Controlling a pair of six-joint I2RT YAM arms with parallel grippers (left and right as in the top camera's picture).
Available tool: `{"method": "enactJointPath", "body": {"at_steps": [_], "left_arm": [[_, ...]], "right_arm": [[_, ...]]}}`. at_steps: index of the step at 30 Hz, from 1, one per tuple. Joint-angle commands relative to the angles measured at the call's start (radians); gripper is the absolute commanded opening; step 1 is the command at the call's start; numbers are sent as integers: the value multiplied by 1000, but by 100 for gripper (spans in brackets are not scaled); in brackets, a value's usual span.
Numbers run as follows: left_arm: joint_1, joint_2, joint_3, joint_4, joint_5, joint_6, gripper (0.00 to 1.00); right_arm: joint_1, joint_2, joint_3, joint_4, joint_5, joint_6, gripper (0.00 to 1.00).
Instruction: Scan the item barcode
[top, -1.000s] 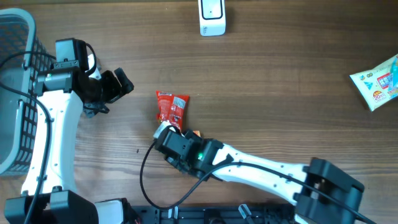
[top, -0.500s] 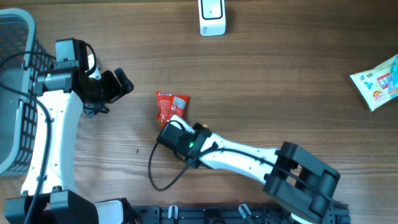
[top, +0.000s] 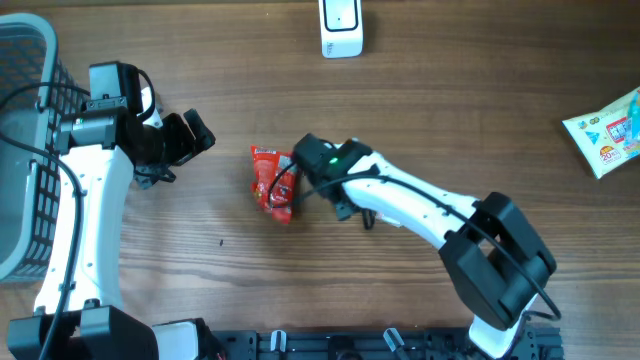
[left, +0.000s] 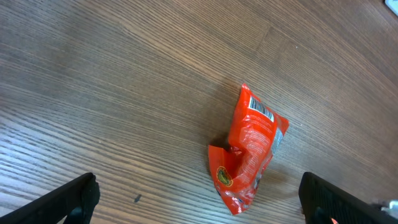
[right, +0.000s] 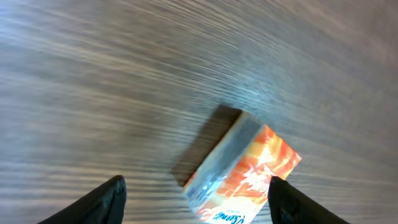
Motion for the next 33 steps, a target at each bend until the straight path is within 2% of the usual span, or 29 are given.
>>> {"method": "enactJointPath", "body": {"at_steps": [1,7,9,11,12,14,17,18,21,26,29,32,33], "left_arm": [[5,1,11,-1,-6,-9,100],[6,1,11,-1,-6,-9,100],[6,1,11,-1,-6,-9,100],[5,1,11,0,-6,-9,100],[5,1,11,0,-6,-9,100],[5,1,11,0,-6,-9,100],[6,1,11,-1,-6,-9,100],[6,1,11,0,-6,-9,100],[5,1,11,0,-6,-9,100],[5,1,11,-1,-6,-9,100],[5,1,11,0,-6,-9,100],[6,1,11,0,-6,-9,100],[5,1,11,0,-6,-9,100]], "right_arm": [[-48,-4,-64,6,-28,134,66],[-54,-3,-203,124,-10,154,61],[-54,-4,-214,123,-11,160,40],[-54,-5,-207,110,-10,160,38],[-54,-5,-183,76,-10,160,33],[-54,-6,-90,-21,-11,160,22],[-54,-12,63,-148,-64,147,14],[-54,-21,86,-151,-108,119,14],[-56,-75,105,-64,-341,-32,14],[-76,-82,84,53,-708,-168,14],[-125,-82,-14,175,-1089,-274,13],[-230,-81,-214,360,-1430,-267,10],[-262,-79,-266,405,-1487,-263,9]]}}
